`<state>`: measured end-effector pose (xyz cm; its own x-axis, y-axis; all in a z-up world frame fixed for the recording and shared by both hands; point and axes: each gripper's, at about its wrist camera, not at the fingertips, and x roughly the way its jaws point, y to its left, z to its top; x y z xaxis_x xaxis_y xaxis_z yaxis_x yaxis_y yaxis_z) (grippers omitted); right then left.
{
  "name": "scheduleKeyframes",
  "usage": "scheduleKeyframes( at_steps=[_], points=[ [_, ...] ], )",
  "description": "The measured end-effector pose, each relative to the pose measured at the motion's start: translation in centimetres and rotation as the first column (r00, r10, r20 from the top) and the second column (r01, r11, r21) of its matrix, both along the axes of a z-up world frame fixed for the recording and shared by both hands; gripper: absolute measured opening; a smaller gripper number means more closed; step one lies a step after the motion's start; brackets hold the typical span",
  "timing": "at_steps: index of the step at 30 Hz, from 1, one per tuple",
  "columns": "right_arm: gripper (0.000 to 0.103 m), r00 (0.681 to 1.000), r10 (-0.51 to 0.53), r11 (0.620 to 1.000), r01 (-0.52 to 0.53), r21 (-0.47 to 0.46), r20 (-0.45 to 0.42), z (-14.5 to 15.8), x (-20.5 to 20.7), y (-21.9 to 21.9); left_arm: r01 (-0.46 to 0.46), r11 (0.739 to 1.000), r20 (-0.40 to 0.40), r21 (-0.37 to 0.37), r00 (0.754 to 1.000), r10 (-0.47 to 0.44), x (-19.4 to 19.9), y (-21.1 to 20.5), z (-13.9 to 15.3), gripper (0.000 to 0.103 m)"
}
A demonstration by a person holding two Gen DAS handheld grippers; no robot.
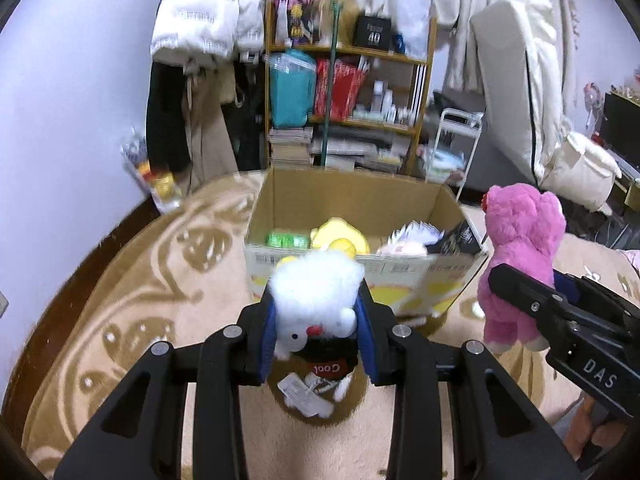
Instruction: Organize soft objects
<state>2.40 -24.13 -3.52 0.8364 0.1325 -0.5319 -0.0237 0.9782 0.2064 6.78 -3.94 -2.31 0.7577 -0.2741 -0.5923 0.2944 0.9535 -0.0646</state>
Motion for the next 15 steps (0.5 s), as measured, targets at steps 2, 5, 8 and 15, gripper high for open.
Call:
scheduleKeyframes(
  at_steps=[2,5,8,15],
  points=[
    [0.046,1.0,-0.004,1.0,0.004,-0.001,0.02,0.6,-0.2,-0.1,0.014,1.0,0.012,-0.022,1.0,-0.014,-0.1,0.1,0.7,0.033],
    [0.046,0.999,-0.002,1.0,0.002,0.004,0.047,1.2,-0.5,-0.2,0.018,1.0,0.032,-0.026,0.999,-0.017,-0.3,0.1,1.2,0.03],
    [0.046,0.997,-0.004,1.0,0.005,-0.009,0.075,1.7,-0.4,-0.2,0.025,0.999,0.051,-0.027,0.998,-0.024,-0.3,0.0,1.8,0.025],
    [0.046,0.998,0.002,1.0,-0.002,-0.015,0.06,1.3,0.6,-0.2,0.045,0.999,-0.029,-0.021,0.999,-0.046,1.4,-0.2,0.4,0.005]
  ],
)
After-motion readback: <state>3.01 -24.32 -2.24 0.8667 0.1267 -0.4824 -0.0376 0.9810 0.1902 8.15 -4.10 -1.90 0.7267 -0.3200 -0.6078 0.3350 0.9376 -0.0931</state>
